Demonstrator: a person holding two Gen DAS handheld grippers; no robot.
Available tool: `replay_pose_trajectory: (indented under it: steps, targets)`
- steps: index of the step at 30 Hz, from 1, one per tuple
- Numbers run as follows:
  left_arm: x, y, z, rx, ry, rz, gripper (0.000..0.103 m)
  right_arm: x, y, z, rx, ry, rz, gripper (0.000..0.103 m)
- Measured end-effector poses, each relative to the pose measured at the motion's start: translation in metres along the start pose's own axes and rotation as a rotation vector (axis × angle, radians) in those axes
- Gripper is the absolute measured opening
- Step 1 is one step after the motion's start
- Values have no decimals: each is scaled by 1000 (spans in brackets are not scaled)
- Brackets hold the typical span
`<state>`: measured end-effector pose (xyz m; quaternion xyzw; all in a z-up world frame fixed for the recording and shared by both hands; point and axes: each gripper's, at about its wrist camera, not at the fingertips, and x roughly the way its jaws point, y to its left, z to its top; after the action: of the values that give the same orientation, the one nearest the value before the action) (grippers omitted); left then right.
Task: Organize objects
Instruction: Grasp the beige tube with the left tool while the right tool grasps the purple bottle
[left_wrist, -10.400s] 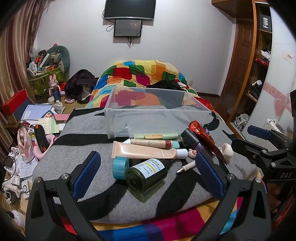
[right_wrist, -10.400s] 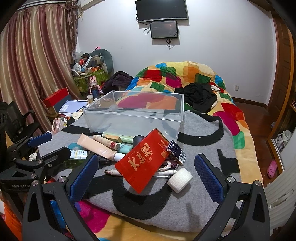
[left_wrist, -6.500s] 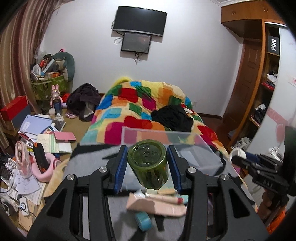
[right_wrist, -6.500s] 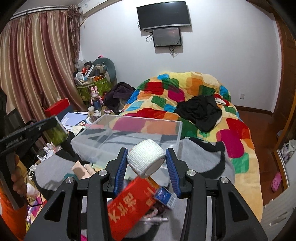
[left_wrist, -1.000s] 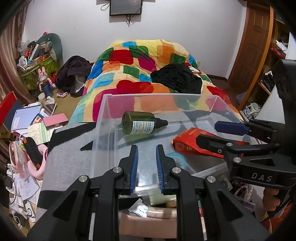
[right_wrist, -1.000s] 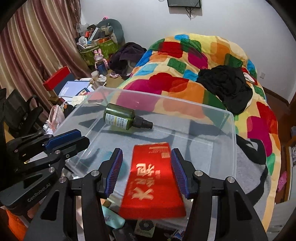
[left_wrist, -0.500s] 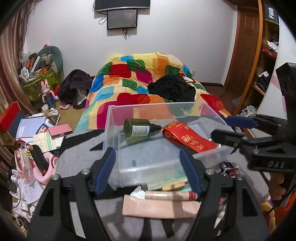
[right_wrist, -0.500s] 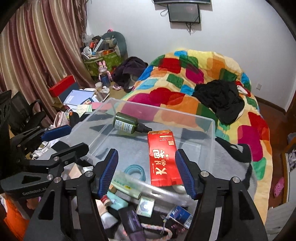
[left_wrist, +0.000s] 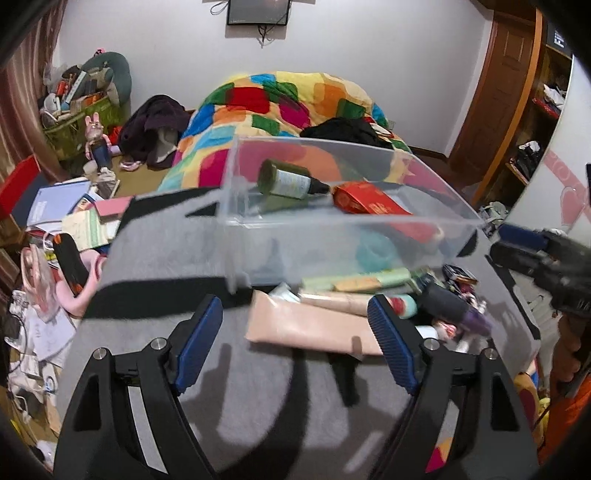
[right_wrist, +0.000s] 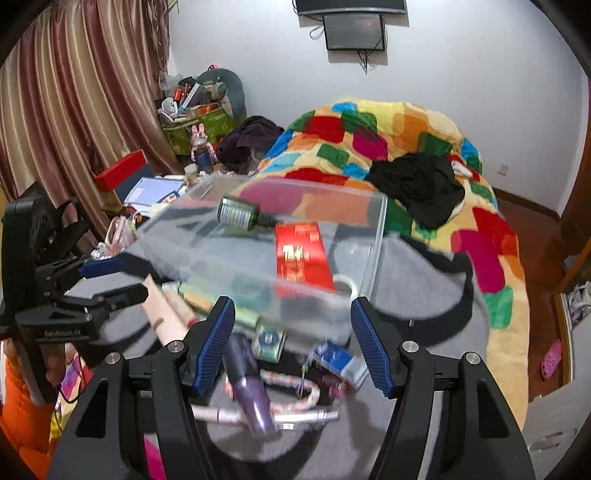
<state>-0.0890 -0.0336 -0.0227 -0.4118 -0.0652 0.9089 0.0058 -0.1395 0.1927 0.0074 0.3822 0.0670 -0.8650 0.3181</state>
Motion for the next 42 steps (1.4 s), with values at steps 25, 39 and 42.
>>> replay_pose_trajectory:
  steps: [25,39,42]
  targets:
    - [6,-51,-41,215,-3,136,72,16,15,-59,-68,84,28,57]
    - [-7,-19,-68,46,66,58,72,26,25,-58,-62,99,51,35]
    - [-4,-26,-73,48,42,92,72,29,25,-59,-54,104,57,30]
